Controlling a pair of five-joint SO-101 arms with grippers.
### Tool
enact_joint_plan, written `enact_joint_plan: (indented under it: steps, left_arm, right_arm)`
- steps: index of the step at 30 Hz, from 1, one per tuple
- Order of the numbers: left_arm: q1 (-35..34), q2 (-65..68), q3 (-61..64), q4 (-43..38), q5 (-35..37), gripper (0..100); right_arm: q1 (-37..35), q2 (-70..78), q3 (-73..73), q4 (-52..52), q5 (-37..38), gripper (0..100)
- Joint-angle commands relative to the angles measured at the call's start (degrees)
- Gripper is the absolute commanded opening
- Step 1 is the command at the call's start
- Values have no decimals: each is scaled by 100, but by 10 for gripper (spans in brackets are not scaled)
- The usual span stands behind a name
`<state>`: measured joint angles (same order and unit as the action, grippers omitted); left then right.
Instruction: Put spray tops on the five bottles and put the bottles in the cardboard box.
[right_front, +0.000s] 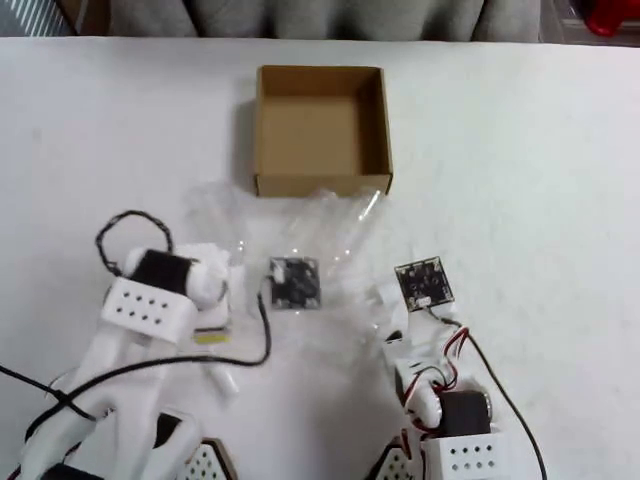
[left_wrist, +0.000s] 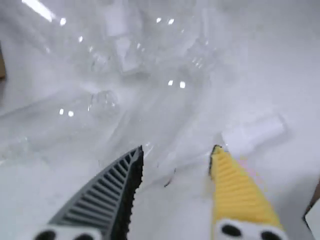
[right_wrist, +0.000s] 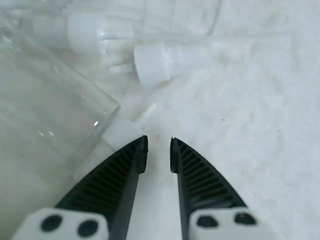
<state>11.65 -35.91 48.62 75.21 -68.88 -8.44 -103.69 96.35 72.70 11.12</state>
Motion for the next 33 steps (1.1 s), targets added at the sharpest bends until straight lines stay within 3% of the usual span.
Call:
enact_joint_plan:
  steps: [1, 13, 33]
  left_arm:
    - [708, -224, -343, -79, -264, 275]
    - [690, -207, 589, -1697, -387, 290]
    - [734, 1596, 35, -1881, -466, 289]
  right_arm:
    - [-57, 48, 53, 22, 62, 49]
    - [-57, 48, 53, 22, 62, 49]
    - [-57, 48, 53, 22, 62, 49]
